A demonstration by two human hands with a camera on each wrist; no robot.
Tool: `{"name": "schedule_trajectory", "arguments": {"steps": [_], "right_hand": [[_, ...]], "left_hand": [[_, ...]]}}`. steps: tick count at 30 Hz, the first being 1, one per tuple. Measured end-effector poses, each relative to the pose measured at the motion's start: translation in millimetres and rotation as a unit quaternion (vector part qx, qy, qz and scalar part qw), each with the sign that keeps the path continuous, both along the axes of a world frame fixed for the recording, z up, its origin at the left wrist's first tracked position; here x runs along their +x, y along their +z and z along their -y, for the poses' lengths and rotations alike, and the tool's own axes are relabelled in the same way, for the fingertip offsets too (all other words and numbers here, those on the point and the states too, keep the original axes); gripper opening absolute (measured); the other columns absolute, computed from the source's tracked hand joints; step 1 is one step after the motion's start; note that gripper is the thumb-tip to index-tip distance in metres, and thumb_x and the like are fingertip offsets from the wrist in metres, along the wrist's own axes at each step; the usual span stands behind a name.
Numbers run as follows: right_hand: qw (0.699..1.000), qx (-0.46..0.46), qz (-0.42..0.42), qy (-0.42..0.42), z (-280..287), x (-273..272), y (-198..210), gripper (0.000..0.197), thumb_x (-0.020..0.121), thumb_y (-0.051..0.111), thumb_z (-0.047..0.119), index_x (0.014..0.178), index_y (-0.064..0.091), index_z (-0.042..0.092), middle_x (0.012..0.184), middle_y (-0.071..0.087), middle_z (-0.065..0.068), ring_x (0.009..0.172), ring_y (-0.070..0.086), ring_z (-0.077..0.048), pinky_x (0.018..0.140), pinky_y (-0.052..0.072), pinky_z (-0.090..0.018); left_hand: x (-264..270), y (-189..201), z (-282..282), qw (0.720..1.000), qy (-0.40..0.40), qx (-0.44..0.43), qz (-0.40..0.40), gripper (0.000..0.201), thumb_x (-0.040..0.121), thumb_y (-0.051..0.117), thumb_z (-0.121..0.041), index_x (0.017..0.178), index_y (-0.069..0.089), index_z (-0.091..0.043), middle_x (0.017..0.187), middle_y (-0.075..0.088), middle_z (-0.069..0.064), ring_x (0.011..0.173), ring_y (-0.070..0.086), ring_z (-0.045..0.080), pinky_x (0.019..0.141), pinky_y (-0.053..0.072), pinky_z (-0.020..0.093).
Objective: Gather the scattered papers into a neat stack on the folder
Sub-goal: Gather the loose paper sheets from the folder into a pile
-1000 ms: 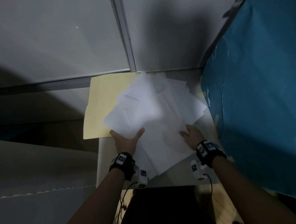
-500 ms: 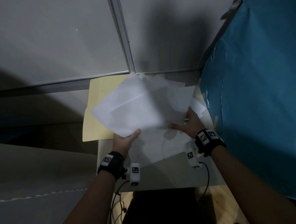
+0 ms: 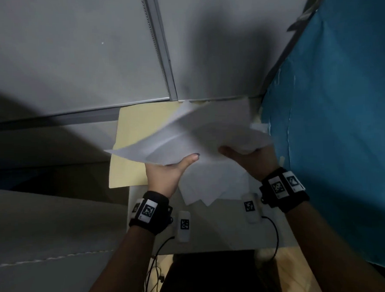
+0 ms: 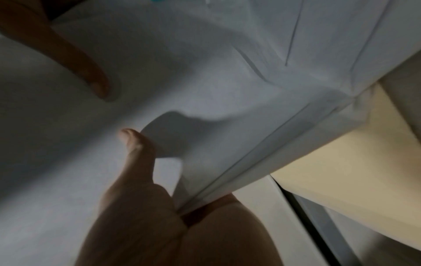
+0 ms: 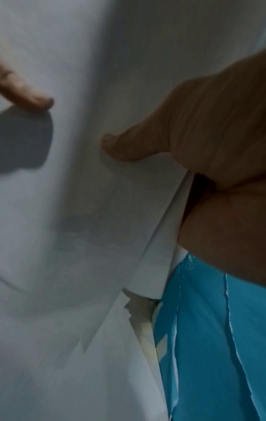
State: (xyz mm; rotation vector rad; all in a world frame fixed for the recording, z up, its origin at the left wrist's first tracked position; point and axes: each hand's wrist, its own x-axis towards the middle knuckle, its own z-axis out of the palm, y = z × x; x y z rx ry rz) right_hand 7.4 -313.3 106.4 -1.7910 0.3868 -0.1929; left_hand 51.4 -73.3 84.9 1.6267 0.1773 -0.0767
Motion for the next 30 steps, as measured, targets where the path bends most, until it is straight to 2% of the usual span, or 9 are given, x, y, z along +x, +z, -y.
{"name": "schedule_trajectory", "arguments": {"steps": [3,9,12,14,16,18,21,26,30], "right_hand": [[0.995,-0.033,-0.098,0.014,0.4,-6.3,-14.9,0.086,0.047,0.093,0.062,0.117,0.063,0.021,0.109,0.069,0.015,0.096,0.064,0.003,0.081,0.052,-0.015],[0.994,0.007,-0.083,0.077,-1.1,2.4,-26.6,0.063,0.063,0.097,0.019,0.115,0.063,0.031,0.109,0.064,0.020,0.092,0.059,0.019,0.075,0.051,-0.005],[0.990,-0.030,-0.098,0.095,-8.2,18.5,-23.7,0.046,0.070,0.093,0.021,0.096,0.060,0.038,0.100,0.062,0.017,0.082,0.057,0.024,0.074,0.049,-0.002],[0.994,-0.032,-0.081,0.073,-13.1,29.3,-23.6,0.033,0.073,0.091,0.027,0.095,0.067,0.025,0.100,0.069,0.005,0.086,0.065,0.007,0.083,0.058,-0.020],[0.996,-0.026,-0.064,0.052,-14.7,31.9,-12.2,0.036,0.072,0.091,0.032,0.095,0.074,0.010,0.095,0.076,-0.005,0.086,0.072,-0.014,0.078,0.062,-0.043],[0.998,-0.002,-0.037,0.053,-11.9,26.8,0.6,0.039,0.069,0.094,0.029,0.099,0.077,0.011,0.095,0.078,-0.001,0.088,0.074,-0.012,0.074,0.064,-0.038],[0.998,0.046,0.001,0.041,-6.6,13.8,-0.1,0.038,0.067,0.095,0.017,0.099,0.075,0.021,0.096,0.077,0.009,0.091,0.074,-0.005,0.073,0.061,-0.022],[0.996,0.078,-0.037,-0.028,-24.4,5.9,-16.7,0.024,0.075,0.089,0.013,0.084,0.070,0.025,0.083,0.073,0.017,0.080,0.073,-0.003,0.061,0.055,-0.016],[0.996,0.074,0.017,-0.038,-11.9,4.7,-1.3,0.047,0.061,0.098,0.016,0.097,0.070,0.026,0.094,0.076,0.014,0.088,0.071,0.004,0.071,0.060,-0.019]], "left_hand": [[-3.3,9.0,4.4,0.999,-0.034,-0.001,0.011,0.043,0.064,0.104,-0.008,0.101,0.081,-0.008,0.099,0.085,-0.008,0.099,0.081,0.007,0.089,0.062,0.021],[7.3,-9.7,0.6,0.998,-0.058,0.040,0.000,0.066,0.060,0.107,-0.022,0.117,0.077,-0.005,0.112,0.083,0.000,0.109,0.079,0.014,0.098,0.063,0.031],[16.4,-21.7,2.1,0.996,-0.061,0.055,-0.040,0.066,0.061,0.107,-0.017,0.119,0.076,-0.007,0.114,0.083,0.001,0.108,0.078,0.007,0.101,0.062,0.038],[21.8,-17.9,7.2,0.998,-0.024,0.051,-0.041,0.061,0.066,0.104,-0.015,0.117,0.072,-0.019,0.113,0.079,-0.007,0.101,0.074,-0.009,0.103,0.060,0.030],[25.8,-5.8,11.4,0.999,0.017,0.038,-0.016,0.060,0.068,0.103,-0.012,0.111,0.064,-0.030,0.109,0.073,-0.017,0.092,0.068,-0.023,0.093,0.057,0.010],[25.4,4.8,11.1,0.999,0.030,0.034,-0.007,0.056,0.065,0.104,-0.012,0.106,0.068,-0.027,0.104,0.076,-0.016,0.089,0.071,-0.020,0.084,0.056,0.006],[19.8,13.4,5.1,0.999,0.013,0.039,0.003,0.042,0.069,0.103,-0.013,0.104,0.080,-0.012,0.099,0.085,-0.005,0.095,0.080,0.002,0.085,0.064,0.021],[8.6,2.4,13.2,0.998,0.031,0.029,-0.051,0.040,0.078,0.097,-0.011,0.091,0.062,-0.027,0.080,0.076,-0.016,0.082,0.074,-0.009,0.078,0.055,0.021],[9.0,13.8,13.0,0.999,0.040,0.002,0.012,0.040,0.068,0.103,-0.012,0.095,0.074,-0.016,0.078,0.080,-0.022,0.079,0.076,-0.009,0.069,0.057,0.010]]}}
